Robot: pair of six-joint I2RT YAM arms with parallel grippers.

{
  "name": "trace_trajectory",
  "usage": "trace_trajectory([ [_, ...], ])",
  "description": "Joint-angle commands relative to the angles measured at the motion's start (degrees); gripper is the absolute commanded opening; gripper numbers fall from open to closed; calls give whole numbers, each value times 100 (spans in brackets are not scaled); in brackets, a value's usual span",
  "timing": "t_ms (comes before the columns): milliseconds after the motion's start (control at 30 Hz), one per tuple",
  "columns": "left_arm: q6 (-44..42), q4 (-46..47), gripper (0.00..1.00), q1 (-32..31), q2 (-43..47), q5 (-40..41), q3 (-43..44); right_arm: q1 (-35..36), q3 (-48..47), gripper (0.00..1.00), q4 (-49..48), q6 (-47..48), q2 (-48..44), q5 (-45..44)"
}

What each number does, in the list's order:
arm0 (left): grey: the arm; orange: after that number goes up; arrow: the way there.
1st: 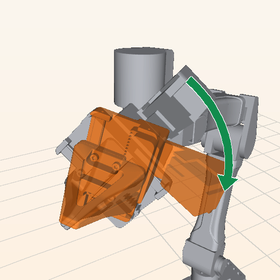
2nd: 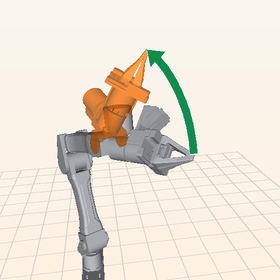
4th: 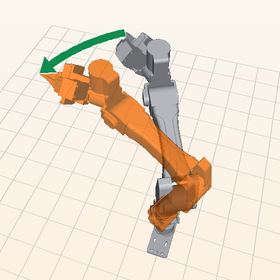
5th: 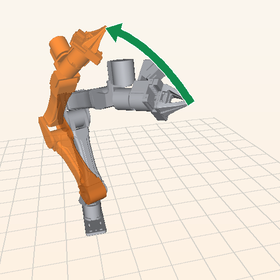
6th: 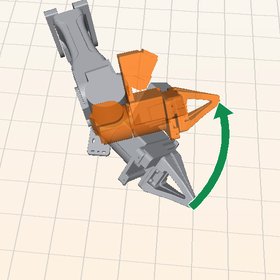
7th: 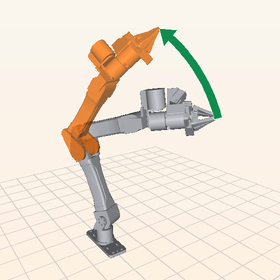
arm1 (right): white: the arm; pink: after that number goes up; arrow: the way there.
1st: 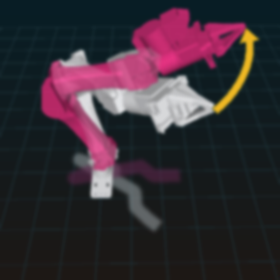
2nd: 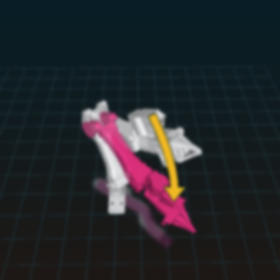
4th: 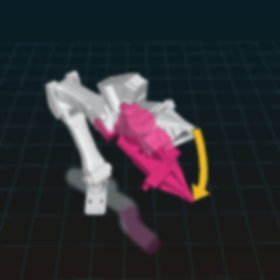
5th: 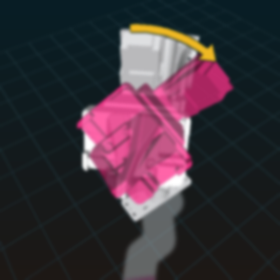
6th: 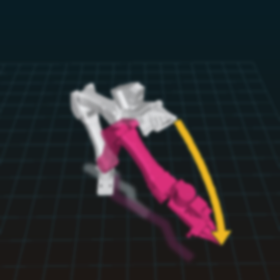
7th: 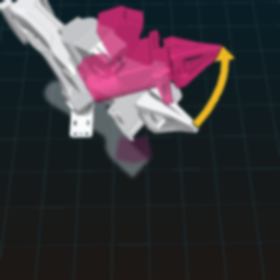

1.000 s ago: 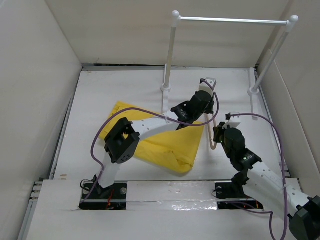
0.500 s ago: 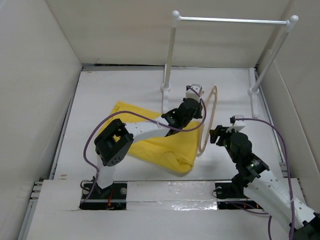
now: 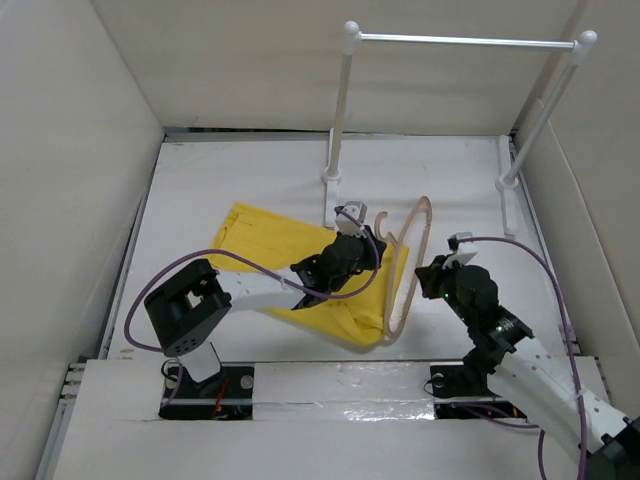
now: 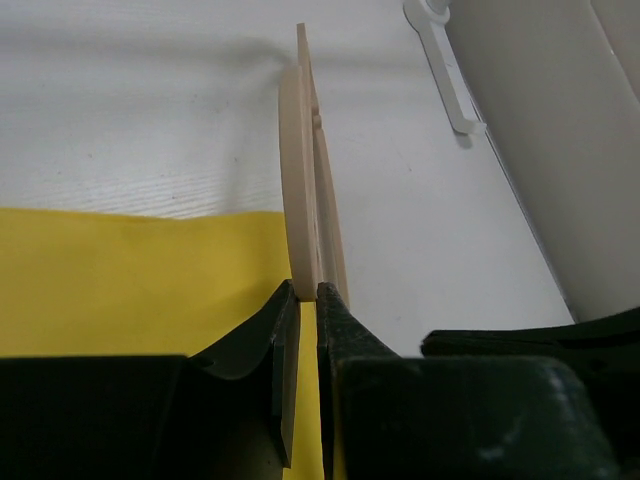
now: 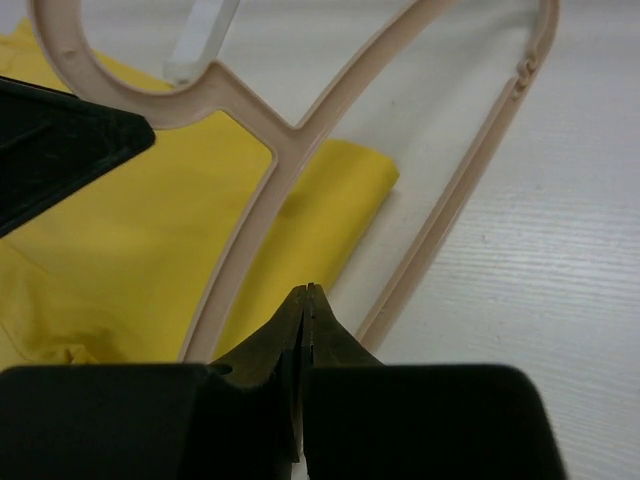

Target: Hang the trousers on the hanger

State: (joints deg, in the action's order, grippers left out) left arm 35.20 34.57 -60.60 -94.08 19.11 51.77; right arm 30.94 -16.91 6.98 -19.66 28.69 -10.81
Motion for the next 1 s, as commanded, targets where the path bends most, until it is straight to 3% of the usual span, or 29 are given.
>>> trace_trajectory([
  [0,470,533,0,-163,355,224,-394,105,275,2,-898,-275,505,535],
  [100,716,595,0,-163,435,181,-702,176,424,22,-1400,-485,1101,667],
  [133,751,612,0,-163,469,146,-773,245,460,35,-1636,-573,1234,668],
  [233,830,648,0,-163,549,101,-975,421,522,53,-1963,-705,1674,641],
  [333,857,648,0,-163,636,110,-1107,562,609,65,-2244,-846,1946,598],
  [433,813,604,0,-163,698,119,-1151,562,688,66,-2473,-987,2184,624],
  [600,769,639,0,-163,707,163,-1248,562,829,66,-2816,-1215,2501,747],
  [700,760,744,0,-163,742,198,-1362,562,891,59,-2974,-1330,2703,756],
  [800,664,744,0,-163,821,312,-1432,562,908,49,-3106,-1374,2905,756],
  [833,655,710,0,-163,848,338,-1441,562,908,36,-3167,-1374,2940,764],
  [967,585,648,0,-163,892,400,-1494,562,786,11,-3142,-1295,2976,712],
])
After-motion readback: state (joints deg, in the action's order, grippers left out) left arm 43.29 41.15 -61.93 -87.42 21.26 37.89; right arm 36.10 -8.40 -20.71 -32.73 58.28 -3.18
